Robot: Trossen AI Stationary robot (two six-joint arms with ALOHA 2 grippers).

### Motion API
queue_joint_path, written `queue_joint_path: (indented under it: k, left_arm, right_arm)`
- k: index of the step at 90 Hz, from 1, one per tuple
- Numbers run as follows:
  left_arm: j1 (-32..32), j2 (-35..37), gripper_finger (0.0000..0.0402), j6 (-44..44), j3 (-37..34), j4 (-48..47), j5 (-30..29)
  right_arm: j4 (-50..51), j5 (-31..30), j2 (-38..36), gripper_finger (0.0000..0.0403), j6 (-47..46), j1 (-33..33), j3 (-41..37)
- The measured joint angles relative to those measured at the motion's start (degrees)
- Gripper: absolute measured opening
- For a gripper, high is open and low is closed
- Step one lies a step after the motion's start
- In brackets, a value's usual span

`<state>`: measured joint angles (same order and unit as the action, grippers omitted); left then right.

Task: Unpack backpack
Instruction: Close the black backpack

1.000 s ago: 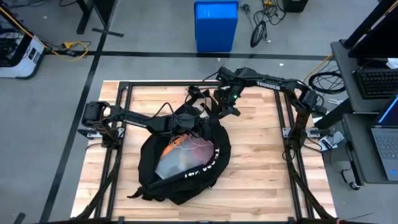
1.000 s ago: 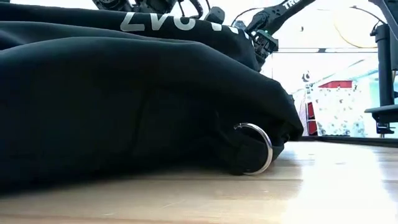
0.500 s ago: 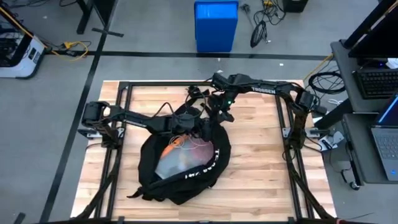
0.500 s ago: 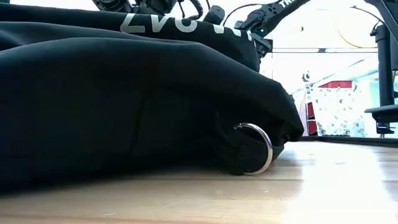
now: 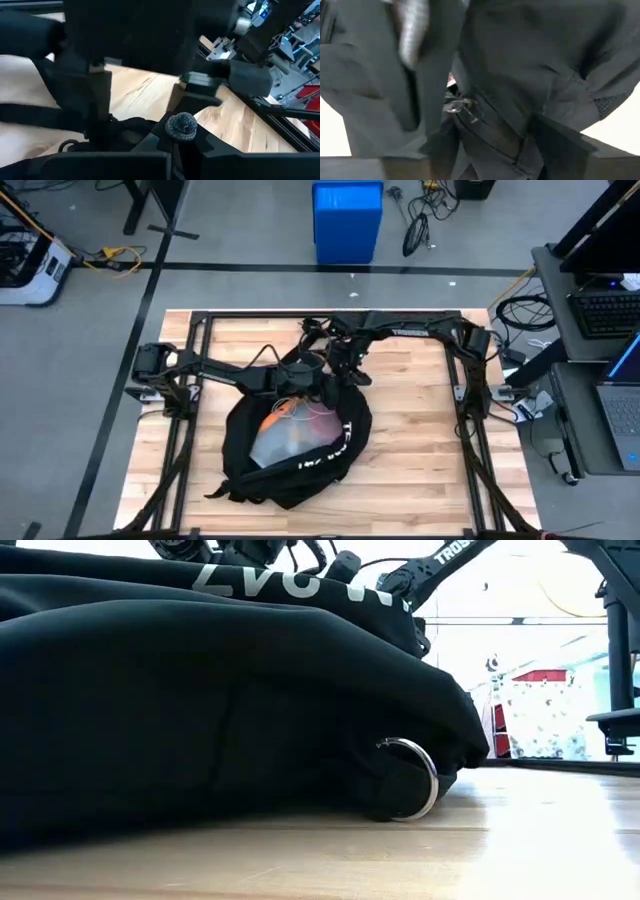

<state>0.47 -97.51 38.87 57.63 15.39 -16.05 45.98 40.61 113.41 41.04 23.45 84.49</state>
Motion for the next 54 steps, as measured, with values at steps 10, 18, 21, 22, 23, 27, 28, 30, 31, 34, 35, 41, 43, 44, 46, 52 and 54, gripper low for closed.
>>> queue_joint_path:
  k: [10, 18, 21, 22, 23, 27, 28, 30, 31, 34, 35, 41, 43, 44, 46, 52, 54]
  left_arm:
    - [-0.1, 0.0, 0.0000, 0.0, 0.6, -1.1, 0.2]
    - [-0.1, 0.0, 0.0000, 0.0, 0.7, -1.5, 0.2]
    - [-0.1, 0.0, 0.0000, 0.0, 0.7, -1.6, 0.2]
    - [-0.1, 0.0, 0.0000, 0.0, 0.7, -1.6, 0.2]
    - [-0.1, 0.0, 0.0000, 0.0, 0.7, -1.6, 0.2]
    - [-0.1, 0.0, 0.0000, 0.0, 0.7, -1.7, 0.2]
    - [-0.1, 0.1, 0.0000, 0.0, 0.7, -1.9, 0.2]
    - [-0.1, 0.3, 0.0000, 0.0, 0.7, -2.4, 0.2]
    - [-0.1, 0.5, 0.0000, 0.0, 0.7, -2.9, 0.2]
    - [-0.1, 0.9, 0.0000, 0.0, 0.7, -4.0, 0.2]
    - [-0.2, 1.0, 0.0000, 0.0, 0.7, -4.2, 0.2]
    - [-0.3, 2.1, 0.0000, 0.2, 0.8, -7.1, 0.4]
    - [-0.4, 2.8, 0.0000, 0.4, 0.8, -9.0, 0.3]
    - [-0.4, 3.0, 0.0000, 0.6, 0.8, -9.6, 0.1]
    - [-0.4, 3.3, 0.0000, 0.8, 0.8, -10.1, -0.1]
    - [-0.8, 4.0, 0.0000, 0.9, 1.0, -12.8, -0.2]
    - [-0.9, 4.6, 0.0000, 0.9, 0.9, -14.6, -0.2]
  right_arm:
    - [0.1, 0.3, 0.5, 0.0123, -1.2, -0.6, 0.0]
    - [0.4, 0.3, 0.5, 0.0033, -1.2, -0.7, 0.0]
    - [0.8, 0.3, 0.6, 0.0019, -1.5, -0.7, 0.0]
    - [0.9, 0.3, 0.6, 0.0016, -1.8, -0.7, 0.0]
    - [0.9, 0.3, 0.6, 0.0015, -2.1, -0.7, 0.0]
    - [0.9, 0.3, 0.6, 0.0009, -3.4, -0.7, 0.0]
    - [0.9, 0.3, 0.6, 0.0007, -3.7, -0.7, 0.0]
    - [0.9, 0.2, 0.6, 0.0005, -4.1, -0.6, 0.0]
    - [0.9, 0.2, 0.6, 0.0005, -4.3, -0.5, 0.0]
    - [1.2, 0.3, 0.5, 0.0004, -4.7, -0.3, 0.0]
    - [1.3, 0.3, 0.4, 0.0003, -4.9, -0.3, 0.0]
    - [2.4, 0.2, 0.0, 0.0002, -5.1, 0.2, 0.0]
    - [2.8, 0.3, -0.2, 0.0002, -5.2, 0.5, 0.0]
    - [2.9, 0.4, -0.3, 0.0002, -5.2, 0.5, 0.0]
    - [3.1, 0.5, -0.3, 0.0002, -4.9, 0.6, 0.1]
    - [4.0, 0.3, -0.9, 0.0001, -4.3, 1.1, 0.1]
    - [4.3, 0.2, -1.1, 0.0001, -4.2, 1.3, 0.1]
